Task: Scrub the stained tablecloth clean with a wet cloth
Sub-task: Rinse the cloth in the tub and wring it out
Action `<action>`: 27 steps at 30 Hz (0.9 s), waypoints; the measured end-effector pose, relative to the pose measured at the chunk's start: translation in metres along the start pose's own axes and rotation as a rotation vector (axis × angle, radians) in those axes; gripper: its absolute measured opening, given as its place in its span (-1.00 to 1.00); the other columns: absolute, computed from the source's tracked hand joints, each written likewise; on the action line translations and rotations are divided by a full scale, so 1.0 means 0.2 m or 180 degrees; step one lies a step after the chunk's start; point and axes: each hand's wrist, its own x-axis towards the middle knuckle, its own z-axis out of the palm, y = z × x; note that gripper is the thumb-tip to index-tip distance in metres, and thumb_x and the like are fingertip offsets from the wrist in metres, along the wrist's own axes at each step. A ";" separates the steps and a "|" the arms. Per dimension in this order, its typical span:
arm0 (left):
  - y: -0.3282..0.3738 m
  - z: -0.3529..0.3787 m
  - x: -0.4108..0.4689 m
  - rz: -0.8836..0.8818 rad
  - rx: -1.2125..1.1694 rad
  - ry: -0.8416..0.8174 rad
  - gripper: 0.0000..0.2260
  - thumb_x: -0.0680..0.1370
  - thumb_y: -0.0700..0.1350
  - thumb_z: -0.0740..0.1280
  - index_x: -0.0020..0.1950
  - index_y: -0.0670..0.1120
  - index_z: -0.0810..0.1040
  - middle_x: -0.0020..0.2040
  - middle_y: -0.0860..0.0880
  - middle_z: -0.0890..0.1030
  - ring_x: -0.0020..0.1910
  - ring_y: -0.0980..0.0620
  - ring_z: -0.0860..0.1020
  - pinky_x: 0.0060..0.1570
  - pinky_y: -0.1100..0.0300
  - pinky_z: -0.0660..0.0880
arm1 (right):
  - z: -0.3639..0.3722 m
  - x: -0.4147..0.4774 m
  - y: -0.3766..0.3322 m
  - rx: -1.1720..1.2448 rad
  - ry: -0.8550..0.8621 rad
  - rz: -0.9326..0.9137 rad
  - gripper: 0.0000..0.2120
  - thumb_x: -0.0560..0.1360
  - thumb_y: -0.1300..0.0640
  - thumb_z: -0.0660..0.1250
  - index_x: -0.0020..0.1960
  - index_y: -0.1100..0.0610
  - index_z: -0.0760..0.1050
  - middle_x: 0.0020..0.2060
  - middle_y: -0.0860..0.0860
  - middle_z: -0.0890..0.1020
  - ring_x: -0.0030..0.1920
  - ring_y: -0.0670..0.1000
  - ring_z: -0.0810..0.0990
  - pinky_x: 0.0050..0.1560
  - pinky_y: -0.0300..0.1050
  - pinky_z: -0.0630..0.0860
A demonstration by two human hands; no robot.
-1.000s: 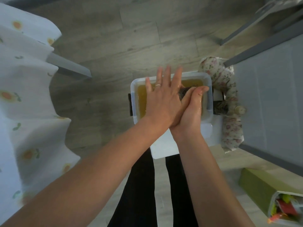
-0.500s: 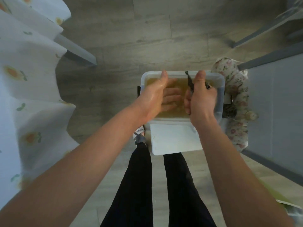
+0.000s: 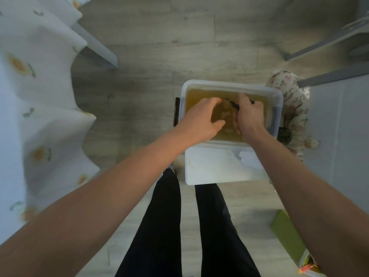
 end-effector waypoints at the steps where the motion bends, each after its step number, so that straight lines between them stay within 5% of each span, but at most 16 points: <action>1: 0.01 -0.01 0.00 0.0055 0.0030 -0.0023 -0.42 0.61 -0.03 0.42 0.59 -0.07 0.31 0.51 -0.06 0.43 0.44 0.02 0.45 0.40 0.20 0.35 | 0.00 -0.01 0.01 0.0005 -0.0016 -0.0048 -0.66 0.59 -0.08 0.20 -0.27 0.10 0.41 -0.47 0.03 0.45 -0.52 0.02 0.39 -0.46 -0.12 0.33; 7: 0.10 -0.03 -0.07 0.0294 0.0017 0.0052 -0.60 0.64 0.02 0.38 0.45 -0.06 0.47 0.32 0.00 0.58 0.26 0.09 0.54 0.23 0.23 0.46 | -0.02 -0.17 -0.07 0.0036 -0.0046 -0.0126 -0.64 0.62 -0.04 0.22 -0.31 0.07 0.36 -0.36 0.07 0.50 -0.33 0.06 0.48 -0.21 0.01 0.44; 11: 0.18 -0.09 -0.17 0.0271 -0.0180 0.0408 -0.89 0.62 -0.05 0.41 0.07 -0.06 0.61 -0.08 0.06 0.67 -0.14 0.22 0.59 -0.17 0.42 0.44 | -0.02 -0.34 -0.15 -0.0050 -0.0208 -0.0246 -0.58 0.65 -0.03 0.20 -0.32 0.13 0.46 -0.43 -0.02 0.55 -0.38 -0.05 0.50 -0.23 -0.10 0.43; 14: 0.30 -0.26 -0.26 0.0244 -0.0057 0.0495 -0.86 0.61 -0.04 0.43 -0.13 0.01 0.57 -0.31 0.14 0.56 -0.36 0.25 0.50 -0.37 0.37 0.31 | -0.07 -0.49 -0.27 -0.0123 -0.0429 -0.0302 -0.43 0.64 -0.22 0.11 -0.31 0.16 0.54 -0.45 -0.03 0.56 -0.36 -0.03 0.50 -0.22 -0.03 0.42; 16: 0.37 -0.36 -0.32 0.0216 0.0183 0.0407 -0.84 0.60 0.00 0.43 -0.17 0.05 0.55 -0.35 0.15 0.52 -0.38 0.23 0.47 -0.37 0.32 0.30 | -0.10 -0.58 -0.31 -0.0286 -0.0593 -0.0271 -0.36 0.61 -0.31 0.06 -0.21 0.18 0.62 -0.36 -0.02 0.63 -0.30 -0.01 0.54 -0.18 -0.02 0.45; 21: 0.54 -0.61 -0.58 -0.0137 0.0216 0.0441 -0.80 0.62 0.00 0.37 -0.14 -0.07 0.55 -0.25 -0.02 0.63 -0.25 -0.02 0.60 -0.17 -0.03 0.55 | -0.19 -0.82 -0.51 -0.0451 -0.1075 -0.0595 -0.57 0.56 -0.30 0.23 -0.03 0.07 0.58 -0.20 0.00 0.67 -0.21 0.06 0.64 -0.17 0.06 0.59; 23: 0.57 -0.68 -0.67 -0.0384 0.0019 0.0615 -0.81 0.65 -0.02 0.31 -0.10 -0.09 0.51 -0.17 -0.08 0.68 -0.18 -0.05 0.67 -0.07 -0.13 0.61 | -0.23 -0.89 -0.59 -0.0365 -0.1284 -0.0688 -0.67 0.55 -0.26 0.30 0.04 -0.01 0.59 -0.09 -0.01 0.71 -0.06 0.02 0.69 0.06 0.08 0.64; 27: 0.67 -0.81 -0.92 -0.0731 -0.0995 0.1250 -0.86 0.71 -0.10 0.23 -0.02 -0.07 0.49 -0.12 -0.04 0.71 -0.18 0.05 0.73 0.00 -0.13 0.67 | -0.36 -1.03 -0.74 0.0041 -0.1792 -0.0725 -0.71 0.52 -0.08 0.45 0.19 -0.01 0.55 0.08 0.08 0.69 0.05 0.10 0.70 0.07 0.17 0.65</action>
